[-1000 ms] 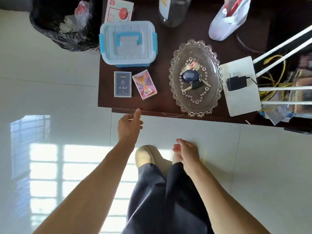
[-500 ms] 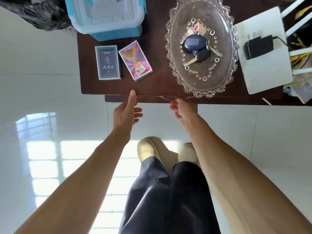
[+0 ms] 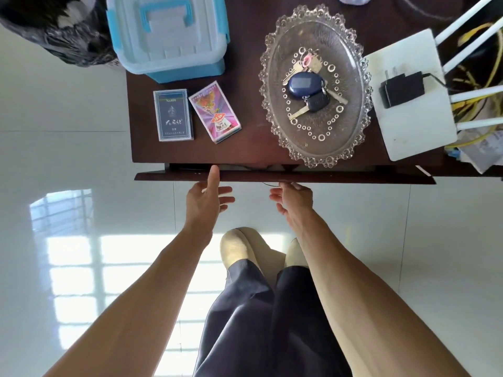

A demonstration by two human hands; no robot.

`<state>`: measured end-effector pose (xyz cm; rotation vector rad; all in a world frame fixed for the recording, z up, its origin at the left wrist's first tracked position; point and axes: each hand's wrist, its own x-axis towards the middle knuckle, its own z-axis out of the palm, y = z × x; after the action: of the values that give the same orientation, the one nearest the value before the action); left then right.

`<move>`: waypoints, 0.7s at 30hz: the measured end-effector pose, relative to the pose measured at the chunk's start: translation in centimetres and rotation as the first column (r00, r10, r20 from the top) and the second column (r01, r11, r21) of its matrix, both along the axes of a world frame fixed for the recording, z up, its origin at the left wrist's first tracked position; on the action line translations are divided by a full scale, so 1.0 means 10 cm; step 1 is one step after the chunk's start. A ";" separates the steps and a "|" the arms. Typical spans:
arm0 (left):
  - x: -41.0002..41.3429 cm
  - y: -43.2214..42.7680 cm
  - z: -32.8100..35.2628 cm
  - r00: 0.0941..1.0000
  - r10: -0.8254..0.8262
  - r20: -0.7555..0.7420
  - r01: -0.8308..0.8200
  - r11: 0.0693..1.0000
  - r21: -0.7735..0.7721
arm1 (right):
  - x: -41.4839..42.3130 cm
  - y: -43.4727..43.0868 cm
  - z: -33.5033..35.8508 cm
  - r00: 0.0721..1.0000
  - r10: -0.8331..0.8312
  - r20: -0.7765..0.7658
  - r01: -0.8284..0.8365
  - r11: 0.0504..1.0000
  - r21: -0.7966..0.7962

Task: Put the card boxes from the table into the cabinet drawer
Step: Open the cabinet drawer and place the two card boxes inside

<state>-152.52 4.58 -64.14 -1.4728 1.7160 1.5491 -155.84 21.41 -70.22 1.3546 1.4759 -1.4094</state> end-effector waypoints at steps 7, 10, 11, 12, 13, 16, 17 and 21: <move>0.01 0.09 0.09 0.950 0.311 0.021 -0.311 0.947 0.084 | 0.29 0.62 0.52 0.996 -0.067 0.050 0.077 0.968 -0.237; -0.10 0.15 0.16 0.894 0.445 0.049 -0.448 0.888 0.109 | 0.26 1.09 0.80 0.971 -0.236 0.030 0.234 0.927 -0.294; -0.13 0.16 0.19 0.885 0.462 0.053 -0.465 0.879 0.104 | 0.20 1.21 0.87 0.966 -0.255 0.037 0.255 0.920 -0.297; -0.15 0.17 0.21 0.882 0.469 0.056 -0.472 0.877 0.091 | 0.12 1.31 0.93 0.963 -0.266 0.040 0.266 0.921 -0.283; -0.18 0.18 0.23 0.879 0.473 0.056 -0.476 0.875 0.084 | 0.03 1.39 0.96 0.961 -0.275 0.035 0.275 0.928 -0.253; -0.20 0.14 0.23 0.879 0.472 0.061 -0.476 0.874 0.100 | -0.21 1.47 0.95 0.957 -0.288 0.002 0.286 0.949 -0.129; -0.20 0.12 0.22 0.882 0.467 0.065 -0.472 0.875 0.105 | -0.26 1.45 0.92 0.959 -0.282 -0.001 0.281 0.954 -0.103; -0.16 0.08 0.16 0.891 0.450 0.053 -0.453 0.884 0.117 | -0.23 1.30 0.76 0.965 -0.261 -0.016 0.260 0.964 -0.055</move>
<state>-154.13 5.38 -62.55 -1.9103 1.2838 1.8156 -158.17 34.40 -62.65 1.5469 1.3005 -1.6206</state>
